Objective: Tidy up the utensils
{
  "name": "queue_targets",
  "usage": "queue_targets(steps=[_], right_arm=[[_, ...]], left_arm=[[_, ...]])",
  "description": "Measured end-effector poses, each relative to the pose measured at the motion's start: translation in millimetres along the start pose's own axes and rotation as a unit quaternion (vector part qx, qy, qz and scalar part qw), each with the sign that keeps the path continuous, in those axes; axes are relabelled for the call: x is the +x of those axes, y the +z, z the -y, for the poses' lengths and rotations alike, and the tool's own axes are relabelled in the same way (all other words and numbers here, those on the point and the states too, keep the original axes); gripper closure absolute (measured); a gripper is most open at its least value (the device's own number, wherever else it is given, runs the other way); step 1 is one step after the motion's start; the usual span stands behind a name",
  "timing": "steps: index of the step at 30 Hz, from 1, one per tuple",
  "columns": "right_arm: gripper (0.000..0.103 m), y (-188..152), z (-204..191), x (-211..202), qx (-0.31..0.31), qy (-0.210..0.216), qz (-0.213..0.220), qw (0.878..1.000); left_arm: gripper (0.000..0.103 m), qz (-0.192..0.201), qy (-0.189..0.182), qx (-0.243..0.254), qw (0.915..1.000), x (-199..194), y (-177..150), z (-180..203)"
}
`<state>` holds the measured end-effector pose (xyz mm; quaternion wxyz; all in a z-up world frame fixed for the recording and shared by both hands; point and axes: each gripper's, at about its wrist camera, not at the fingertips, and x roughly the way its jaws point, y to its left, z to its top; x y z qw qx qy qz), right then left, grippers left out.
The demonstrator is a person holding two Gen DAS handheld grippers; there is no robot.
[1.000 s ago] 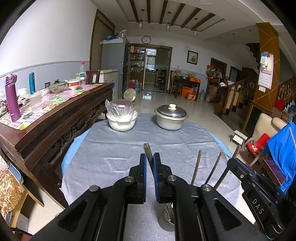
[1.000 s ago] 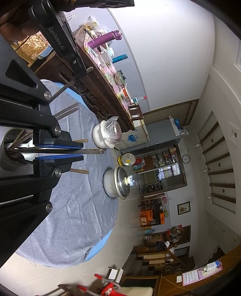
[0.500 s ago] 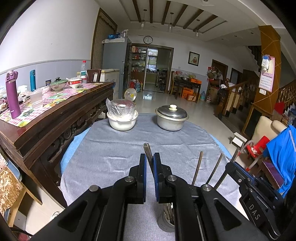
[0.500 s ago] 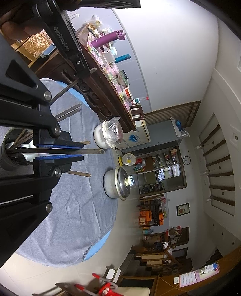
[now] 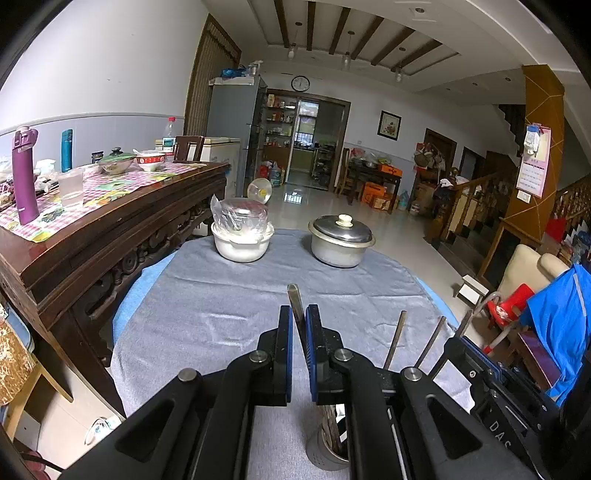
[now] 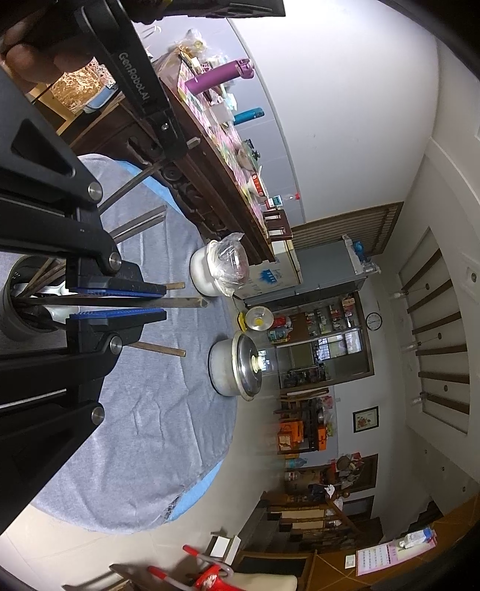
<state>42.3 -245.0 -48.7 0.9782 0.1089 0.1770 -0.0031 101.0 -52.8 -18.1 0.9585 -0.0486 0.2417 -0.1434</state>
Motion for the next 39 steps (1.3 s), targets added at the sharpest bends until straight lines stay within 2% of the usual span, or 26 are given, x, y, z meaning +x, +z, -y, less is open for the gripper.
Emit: queue_targets(steps=[6, 13, 20, 30, 34, 35, 36, 37, 39], right_arm=[[0.096, -1.0, 2.6, 0.1, -0.002, 0.001, -0.005, 1.0], [0.096, -0.6, 0.4, 1.6, 0.0, 0.002, -0.005, 1.0], [0.096, -1.4, 0.9, 2.9, -0.001, 0.003, -0.008, 1.0], [0.096, -0.1, 10.1, 3.5, 0.013, 0.004, -0.017, 1.0], [0.095, -1.9, 13.4, 5.3, 0.012, 0.015, -0.045, 0.999], [0.093, -3.7, 14.0, 5.0, 0.01, 0.015, -0.049, 0.999], [0.087, -6.0, 14.7, 4.8, 0.006, 0.015, -0.056, 0.998], [0.082, -7.7, 14.7, 5.3, 0.004, 0.014, -0.059, 0.998], [0.06, -12.4, 16.6, 2.0, 0.002, 0.009, -0.06, 0.998]], left_arm=[[0.096, -0.004, -0.018, -0.028, 0.9994, 2.7, 1.9, -7.0], [0.096, 0.008, -0.031, -0.047, 0.9984, 2.8, 3.4, -15.0], [0.096, -0.01, -0.045, -0.062, 0.997, 14.4, -2.1, -21.1], [0.096, -0.041, -0.058, -0.053, 0.9961, 25.3, -12.3, -16.1], [0.096, -0.054, -0.046, -0.017, 0.9973, 19.6, -16.3, -12.2], [0.094, -0.059, -0.044, -0.008, 0.9973, 17.6, -18.6, -11.1], [0.093, -0.064, -0.038, 0.001, 0.9972, 14.9, -21.4, -10.7], [0.087, -0.067, -0.035, 0.005, 0.9972, 13.3, -23.6, -10.9], [0.076, -0.075, -0.029, 0.016, 0.9966, 8.2, -28.9, -12.3]])
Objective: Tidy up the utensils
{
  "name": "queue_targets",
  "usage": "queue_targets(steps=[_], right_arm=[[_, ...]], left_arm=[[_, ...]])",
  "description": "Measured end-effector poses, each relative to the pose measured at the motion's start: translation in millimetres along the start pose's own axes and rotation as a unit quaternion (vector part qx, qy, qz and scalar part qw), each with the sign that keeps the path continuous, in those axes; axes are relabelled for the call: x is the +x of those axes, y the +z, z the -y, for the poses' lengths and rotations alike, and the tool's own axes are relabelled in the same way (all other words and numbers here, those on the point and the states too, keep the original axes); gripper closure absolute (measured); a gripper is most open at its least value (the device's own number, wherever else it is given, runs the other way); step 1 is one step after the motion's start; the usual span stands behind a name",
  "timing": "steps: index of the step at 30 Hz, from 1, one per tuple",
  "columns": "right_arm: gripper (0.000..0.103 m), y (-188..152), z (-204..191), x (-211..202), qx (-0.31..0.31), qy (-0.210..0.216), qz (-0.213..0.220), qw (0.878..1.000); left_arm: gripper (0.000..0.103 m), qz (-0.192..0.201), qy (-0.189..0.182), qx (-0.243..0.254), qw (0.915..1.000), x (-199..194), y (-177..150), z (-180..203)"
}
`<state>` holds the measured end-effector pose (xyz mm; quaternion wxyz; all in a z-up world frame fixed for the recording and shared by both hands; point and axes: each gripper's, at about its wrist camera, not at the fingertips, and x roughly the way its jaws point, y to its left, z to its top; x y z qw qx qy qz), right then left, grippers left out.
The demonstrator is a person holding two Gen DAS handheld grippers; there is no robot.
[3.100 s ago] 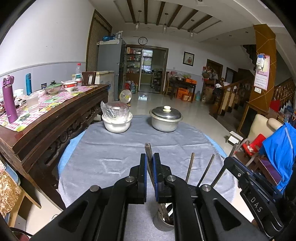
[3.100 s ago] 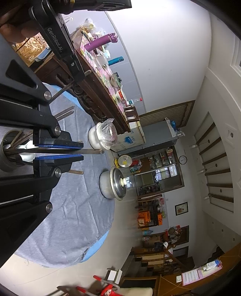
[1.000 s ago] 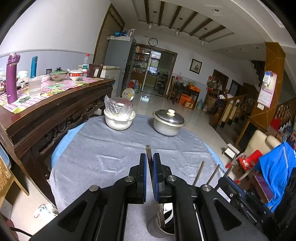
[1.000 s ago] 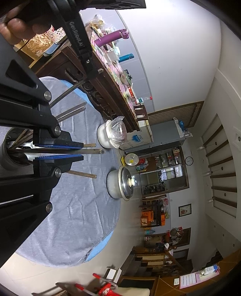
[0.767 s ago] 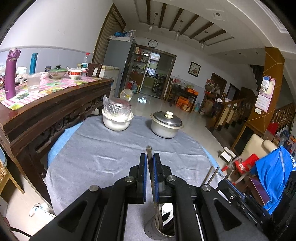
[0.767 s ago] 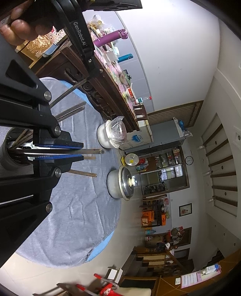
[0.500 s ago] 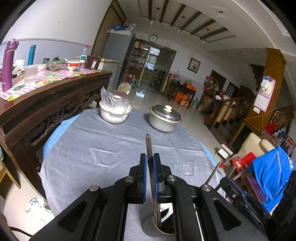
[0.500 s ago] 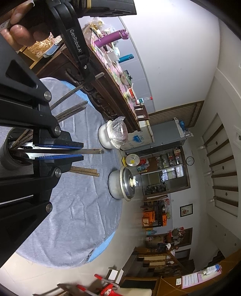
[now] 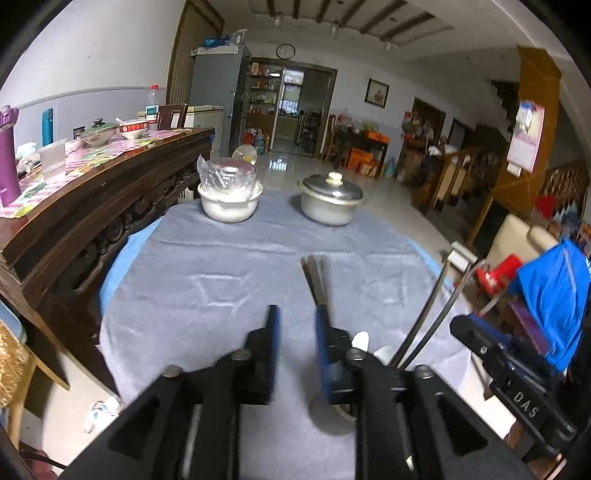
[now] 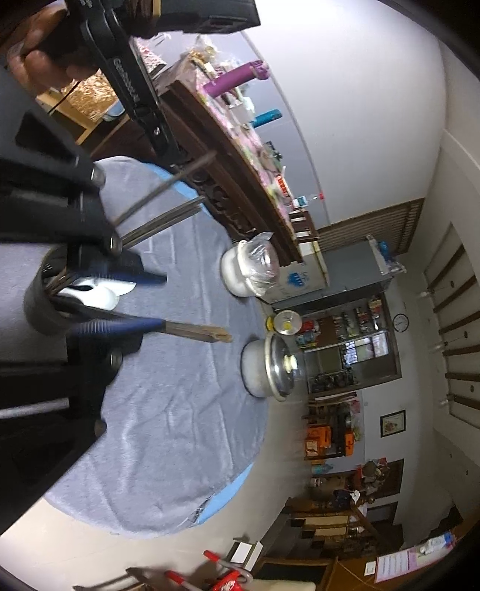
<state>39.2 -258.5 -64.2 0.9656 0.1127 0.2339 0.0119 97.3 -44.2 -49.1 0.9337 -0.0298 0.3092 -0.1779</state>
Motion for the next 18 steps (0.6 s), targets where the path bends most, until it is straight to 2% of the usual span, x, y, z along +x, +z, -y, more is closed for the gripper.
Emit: queue_targets(steps=[2, 4, 7, 13, 18], right_arm=[[0.057, -4.3, 0.9, -5.1, -0.004, -0.006, 0.006, 1.0], [0.057, -7.0, 2.4, -8.8, -0.007, -0.014, 0.005, 1.0], [0.056, -8.0, 7.4, -15.7, 0.002, -0.017, 0.006, 1.0], [0.056, -9.9, 2.1, -26.0, -0.002, -0.022, -0.004, 1.0], [0.051, -13.3, -6.8, -27.0, -0.008, -0.033, -0.023, 0.999]], left_arm=[[0.065, -0.002, 0.003, 0.005, 1.0, -5.4, -4.4, -1.7], [0.062, 0.0, 0.008, 0.012, 0.9999, -10.2, -7.8, -3.4], [0.043, -0.005, 0.009, 0.014, 0.9999, -13.4, -10.7, -4.7], [0.033, -0.028, 0.018, 0.011, 0.9994, -13.5, -18.0, -1.1], [0.03, -0.04, 0.049, 0.015, 0.9979, -19.4, -24.1, 3.5]])
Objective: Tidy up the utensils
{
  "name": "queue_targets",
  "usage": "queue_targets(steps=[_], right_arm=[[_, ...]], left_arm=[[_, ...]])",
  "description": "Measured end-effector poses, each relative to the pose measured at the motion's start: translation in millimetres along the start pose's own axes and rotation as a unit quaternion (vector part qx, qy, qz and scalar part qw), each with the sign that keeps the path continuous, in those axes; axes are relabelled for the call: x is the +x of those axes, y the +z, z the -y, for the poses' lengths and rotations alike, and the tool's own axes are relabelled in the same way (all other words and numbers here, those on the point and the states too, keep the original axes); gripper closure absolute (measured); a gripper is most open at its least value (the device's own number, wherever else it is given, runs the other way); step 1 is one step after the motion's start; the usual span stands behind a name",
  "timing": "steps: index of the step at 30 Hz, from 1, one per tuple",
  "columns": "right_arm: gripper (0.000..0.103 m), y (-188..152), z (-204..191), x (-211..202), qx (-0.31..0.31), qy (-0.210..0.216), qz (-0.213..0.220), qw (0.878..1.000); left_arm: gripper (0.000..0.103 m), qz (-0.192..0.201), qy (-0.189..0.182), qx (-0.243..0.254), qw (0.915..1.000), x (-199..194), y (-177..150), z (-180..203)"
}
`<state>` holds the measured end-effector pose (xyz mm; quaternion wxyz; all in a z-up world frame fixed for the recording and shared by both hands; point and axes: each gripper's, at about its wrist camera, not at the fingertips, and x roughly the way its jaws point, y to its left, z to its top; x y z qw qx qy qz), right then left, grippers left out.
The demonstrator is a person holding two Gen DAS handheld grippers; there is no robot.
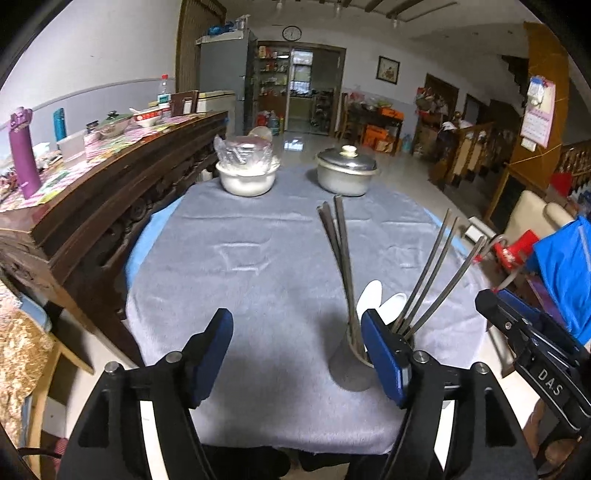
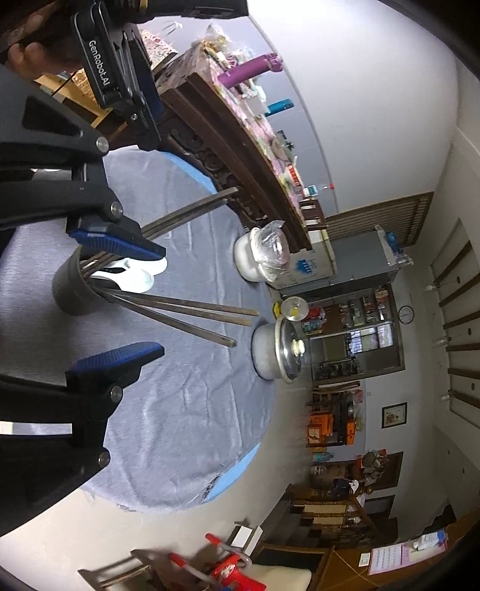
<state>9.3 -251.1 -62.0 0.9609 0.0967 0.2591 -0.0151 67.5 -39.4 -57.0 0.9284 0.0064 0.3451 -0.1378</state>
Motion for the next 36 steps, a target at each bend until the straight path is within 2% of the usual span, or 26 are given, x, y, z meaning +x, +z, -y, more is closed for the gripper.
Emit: queue_targets(steps=[5, 12, 20, 26, 36], right_arm=[[0.047, -5.7, -1.8, -4.9, 0.005, -0.008, -0.013, 1.0], [0.041, -15.9, 2.2, -8.9, 0.018, -0.025, -0.04, 0.999], [0.039, -28.0, 6.5, -5.9, 0.024, -0.044, -0.071, 0.996], [0.035, -28.3, 2.0, -6.3, 0.024, -0.045, -0.075, 0.996], [0.034, -29.4, -12.7, -13.6, 0.011, -0.051, -0.07, 0.996]], left_arm=[[0.025, 0.016, 0.04, 0.013, 0.999, -15.3, -5.6, 2.5], [0.02, 0.035, 0.072, 0.029, 0.9963, -26.5, -6.8, 3.4], [0.019, 0.023, 0.086, 0.032, 0.9955, -20.0, -11.0, 3.2], [0.019, 0.012, 0.1, 0.029, 0.9945, -14.1, -14.2, -1.6], [0.019, 0.004, 0.124, 0.028, 0.9919, -14.4, -23.8, -11.3]])
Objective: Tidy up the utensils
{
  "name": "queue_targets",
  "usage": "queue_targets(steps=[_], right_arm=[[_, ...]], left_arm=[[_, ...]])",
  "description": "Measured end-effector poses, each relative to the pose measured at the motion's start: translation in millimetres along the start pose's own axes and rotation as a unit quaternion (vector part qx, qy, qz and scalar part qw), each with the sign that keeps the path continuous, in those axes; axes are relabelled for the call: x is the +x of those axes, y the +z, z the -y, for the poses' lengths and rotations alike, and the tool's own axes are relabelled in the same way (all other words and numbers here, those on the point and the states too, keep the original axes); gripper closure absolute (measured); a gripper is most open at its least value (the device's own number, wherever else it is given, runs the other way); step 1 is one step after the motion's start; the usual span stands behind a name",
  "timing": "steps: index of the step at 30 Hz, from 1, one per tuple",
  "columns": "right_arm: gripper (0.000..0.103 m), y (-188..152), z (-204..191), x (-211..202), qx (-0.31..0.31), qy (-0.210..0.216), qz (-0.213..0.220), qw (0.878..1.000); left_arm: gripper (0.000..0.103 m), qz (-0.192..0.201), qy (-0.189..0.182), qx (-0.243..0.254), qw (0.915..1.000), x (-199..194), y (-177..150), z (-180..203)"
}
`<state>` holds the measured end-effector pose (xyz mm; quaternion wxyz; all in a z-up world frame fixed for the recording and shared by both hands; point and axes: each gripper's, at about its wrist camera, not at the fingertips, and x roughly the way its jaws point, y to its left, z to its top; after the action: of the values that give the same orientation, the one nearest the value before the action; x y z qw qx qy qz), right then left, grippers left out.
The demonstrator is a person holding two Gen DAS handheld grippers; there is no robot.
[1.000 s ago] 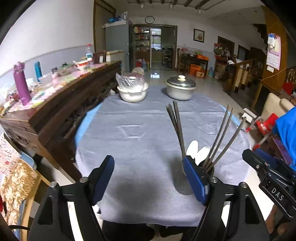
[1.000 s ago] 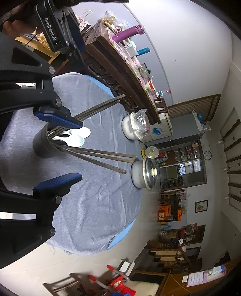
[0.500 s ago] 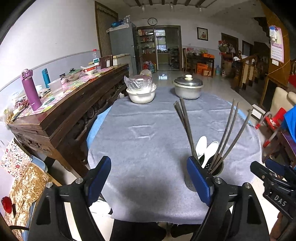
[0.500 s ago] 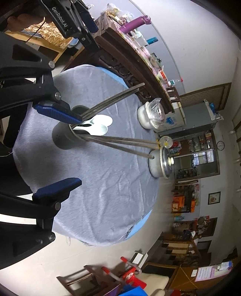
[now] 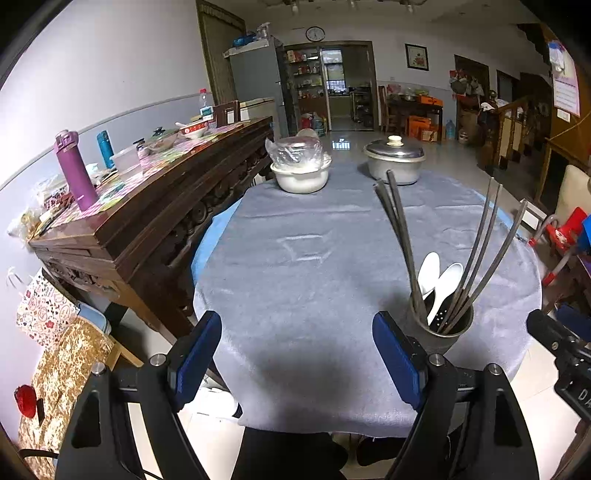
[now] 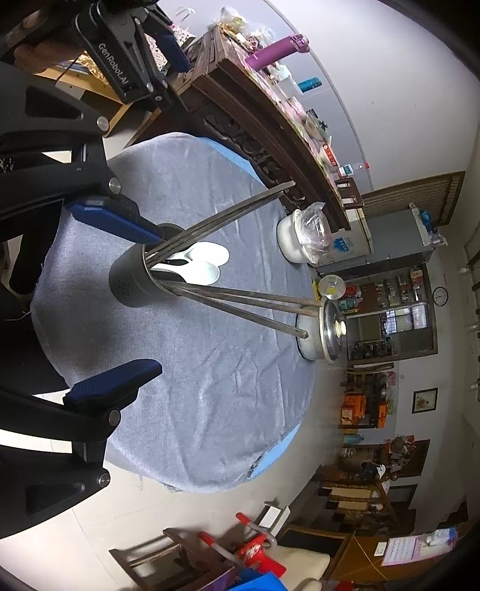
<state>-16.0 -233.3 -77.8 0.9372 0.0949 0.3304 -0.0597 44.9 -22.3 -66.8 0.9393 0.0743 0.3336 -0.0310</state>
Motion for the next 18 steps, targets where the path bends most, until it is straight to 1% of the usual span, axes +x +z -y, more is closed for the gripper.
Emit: queue_targets(steps=[5, 12, 18], right_arm=[[0.034, -1.9, -1.6, 0.5, -0.001, -0.003, -0.006, 1.0], [0.034, -2.3, -11.0, 5.8, -0.009, -0.005, -0.014, 1.0], [0.033, -0.5, -11.9, 6.4, -0.006, -0.009, -0.013, 1.0]], left_arm=[[0.019, -0.007, 0.0, -0.004, 1.0, 2.1, -1.3, -4.3], [0.019, -0.002, 0.001, 0.0, 1.0, 0.8, -1.6, -5.5], [0.019, 0.0, 0.003, -0.003, 1.0, 1.0, -0.6, -9.8]])
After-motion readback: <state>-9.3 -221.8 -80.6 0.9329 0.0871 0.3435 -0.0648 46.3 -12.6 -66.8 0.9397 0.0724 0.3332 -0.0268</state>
